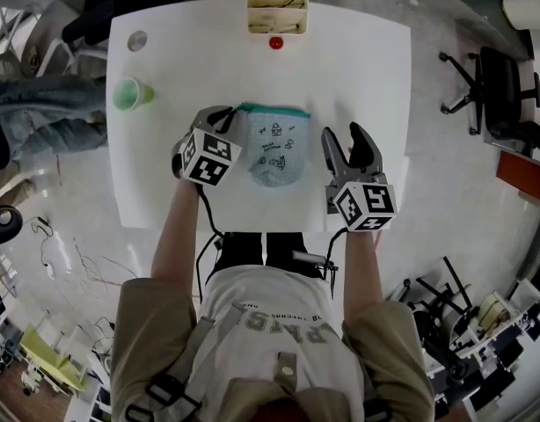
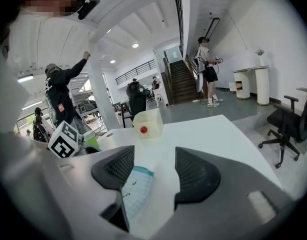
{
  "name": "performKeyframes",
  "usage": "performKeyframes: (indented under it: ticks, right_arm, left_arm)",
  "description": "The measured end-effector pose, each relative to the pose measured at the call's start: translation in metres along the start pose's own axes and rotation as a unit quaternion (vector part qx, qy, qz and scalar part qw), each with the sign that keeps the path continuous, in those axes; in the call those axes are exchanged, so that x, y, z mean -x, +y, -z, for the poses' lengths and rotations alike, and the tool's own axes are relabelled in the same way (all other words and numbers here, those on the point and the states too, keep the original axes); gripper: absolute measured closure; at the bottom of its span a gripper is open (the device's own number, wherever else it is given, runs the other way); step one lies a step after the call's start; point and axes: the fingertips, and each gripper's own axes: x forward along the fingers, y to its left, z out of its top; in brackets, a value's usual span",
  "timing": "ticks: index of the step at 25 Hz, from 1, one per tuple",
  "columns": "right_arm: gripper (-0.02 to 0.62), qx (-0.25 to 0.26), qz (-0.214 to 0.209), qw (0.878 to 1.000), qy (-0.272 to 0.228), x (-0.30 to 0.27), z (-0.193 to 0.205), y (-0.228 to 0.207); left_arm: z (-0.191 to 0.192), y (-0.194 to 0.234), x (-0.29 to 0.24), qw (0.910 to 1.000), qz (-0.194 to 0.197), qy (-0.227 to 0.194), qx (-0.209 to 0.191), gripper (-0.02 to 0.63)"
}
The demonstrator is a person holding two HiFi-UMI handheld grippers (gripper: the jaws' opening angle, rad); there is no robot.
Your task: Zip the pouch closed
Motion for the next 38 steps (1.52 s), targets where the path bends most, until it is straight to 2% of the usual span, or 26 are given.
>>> performKeyframes:
  ticks: [8,16,17,21,31,35,38]
  right_arm:
    - [0.345,0.0,-0.001,1.0,0.023,-0.005,0.02,0.007]
    - [0.349,-0.001,0.002,0.995,0.101,-0.015,0.077,0.024]
    - [0.372,0.002,0.007,0.994,0.107,-0.016,0.082,0.024]
    - [0.385,0.0,0.013,0.993,0.118,-0.019,0.094,0.026]
    - [0.388,0.003,0.009,0.994,0.107,-0.013,0.1,0.042]
    - [0.388,0.043,0.0,0.995,0.094,-0.013,0.088,0.044]
    - [0.388,0.091,-0.03,0.992,0.086,-0.026,0.066,0.044]
  left_arm:
    - [0.003,-0.005,0.0,0.9988,0.03,0.0,-0.038,0.58]
    - [0.003,-0.004,0.002,0.9984,0.035,-0.007,-0.045,0.581]
    - [0.003,-0.004,0.002,0.9983,0.036,-0.008,-0.045,0.581]
    - [0.003,-0.005,0.003,0.9979,0.04,-0.014,-0.05,0.581]
    - [0.004,-0.015,0.008,0.9941,0.063,-0.028,-0.084,0.581]
    - [0.002,-0.018,0.011,0.9927,0.062,-0.033,-0.098,0.581]
    - [-0.001,-0.019,0.013,0.9911,0.059,-0.039,-0.112,0.583]
